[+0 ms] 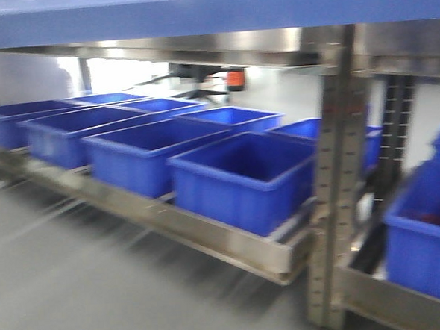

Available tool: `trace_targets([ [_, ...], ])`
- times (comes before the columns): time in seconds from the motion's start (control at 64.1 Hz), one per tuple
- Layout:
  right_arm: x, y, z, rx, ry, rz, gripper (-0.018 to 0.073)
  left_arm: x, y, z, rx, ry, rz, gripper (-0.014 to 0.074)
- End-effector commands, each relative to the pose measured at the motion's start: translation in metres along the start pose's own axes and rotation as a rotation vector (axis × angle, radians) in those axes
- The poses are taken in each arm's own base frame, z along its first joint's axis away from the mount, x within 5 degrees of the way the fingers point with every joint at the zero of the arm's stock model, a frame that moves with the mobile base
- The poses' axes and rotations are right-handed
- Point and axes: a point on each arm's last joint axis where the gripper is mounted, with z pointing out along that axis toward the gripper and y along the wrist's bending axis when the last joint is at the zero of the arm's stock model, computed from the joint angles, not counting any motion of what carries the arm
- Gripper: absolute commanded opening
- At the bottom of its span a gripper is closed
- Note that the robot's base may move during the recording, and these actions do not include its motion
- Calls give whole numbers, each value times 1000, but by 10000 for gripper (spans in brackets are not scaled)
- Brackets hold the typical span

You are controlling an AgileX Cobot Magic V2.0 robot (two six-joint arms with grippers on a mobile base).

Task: Grab blue tray and place on right shelf
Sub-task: 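Drive up to the steel shelf rack with blue bins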

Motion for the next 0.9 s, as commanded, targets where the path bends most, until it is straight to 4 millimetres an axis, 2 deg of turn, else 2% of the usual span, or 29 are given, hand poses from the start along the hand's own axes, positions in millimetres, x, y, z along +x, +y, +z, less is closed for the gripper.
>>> trace_targets([
  [0.0, -9, 1, -17, -35, -126, -39, 56, 10, -5, -21, 33, 32, 34, -48],
  [0.889, -9, 1, -17, -35, -126, -39, 56, 10, -5, -21, 33, 32, 34, -48],
])
